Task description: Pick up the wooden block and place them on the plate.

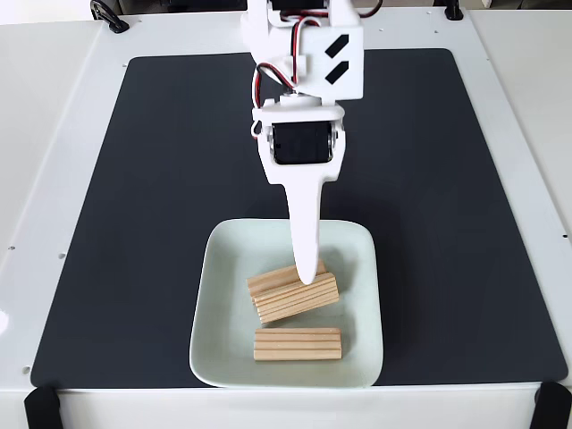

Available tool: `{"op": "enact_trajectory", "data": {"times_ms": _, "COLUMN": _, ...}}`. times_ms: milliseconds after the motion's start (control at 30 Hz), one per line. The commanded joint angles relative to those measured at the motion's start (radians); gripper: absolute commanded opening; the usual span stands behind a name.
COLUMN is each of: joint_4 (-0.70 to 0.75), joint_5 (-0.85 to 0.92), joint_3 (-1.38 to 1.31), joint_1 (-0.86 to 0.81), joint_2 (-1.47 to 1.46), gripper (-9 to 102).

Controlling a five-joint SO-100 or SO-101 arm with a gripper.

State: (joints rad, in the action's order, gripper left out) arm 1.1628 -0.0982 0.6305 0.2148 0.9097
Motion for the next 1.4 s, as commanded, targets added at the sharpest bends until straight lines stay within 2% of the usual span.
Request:
{"op": "enact_trajectory", "data": {"times_ms": 0, "joint_4": 0.143, "joint_5": 0.005, "joint_3": -0.04, "joint_1": 0.006, "joint_2": 0.144, "gripper": 19}}
{"op": "enact_trajectory", "data": {"times_ms": 133, "joint_4": 0.236, "joint_5": 0.005, "joint_3": 0.089, "joint_1": 0.008, "joint_2": 0.281, "gripper": 0}}
{"op": "enact_trajectory", "data": {"times_ms": 167, "joint_4": 0.239, "joint_5": 0.005, "joint_3": 0.147, "joint_1": 0.008, "joint_2": 0.327, "gripper": -1}}
{"op": "enact_trajectory", "data": {"times_ms": 233, "joint_4": 0.23, "joint_5": 0.043, "joint_3": 0.291, "joint_1": 0.008, "joint_2": 0.428, "gripper": 1}}
{"op": "enact_trajectory", "data": {"times_ms": 333, "joint_4": 0.229, "joint_5": 0.202, "joint_3": 0.529, "joint_1": 0.011, "joint_2": 0.589, "gripper": 0}}
{"op": "enact_trajectory", "data": {"times_ms": 533, "joint_4": 0.227, "joint_5": 0.609, "joint_3": 0.963, "joint_1": 0.011, "joint_2": 0.873, "gripper": 0}}
{"op": "enact_trajectory", "data": {"times_ms": 667, "joint_4": 0.227, "joint_5": 0.851, "joint_3": 1.141, "joint_1": 0.006, "joint_2": 0.996, "gripper": 0}}
{"op": "enact_trajectory", "data": {"times_ms": 767, "joint_4": 0.224, "joint_5": 0.946, "joint_3": 1.197, "joint_1": 0.003, "joint_2": 1.029, "gripper": -1}}
{"op": "enact_trajectory", "data": {"times_ms": 967, "joint_4": 0.06, "joint_5": 0.95, "joint_3": 1.216, "joint_1": 0.002, "joint_2": 1.026, "gripper": -1}}
{"op": "enact_trajectory", "data": {"times_ms": 1067, "joint_4": 0.028, "joint_5": 0.923, "joint_3": 1.216, "joint_1": 0.003, "joint_2": 1.005, "gripper": 1}}
{"op": "enact_trajectory", "data": {"times_ms": 1267, "joint_4": 0.038, "joint_5": 0.862, "joint_3": 1.215, "joint_1": 0.0, "joint_2": 0.942, "gripper": 26}}
{"op": "enact_trajectory", "data": {"times_ms": 1367, "joint_4": 0.038, "joint_5": 0.861, "joint_3": 1.216, "joint_1": 0.006, "joint_2": 0.917, "gripper": 30}}
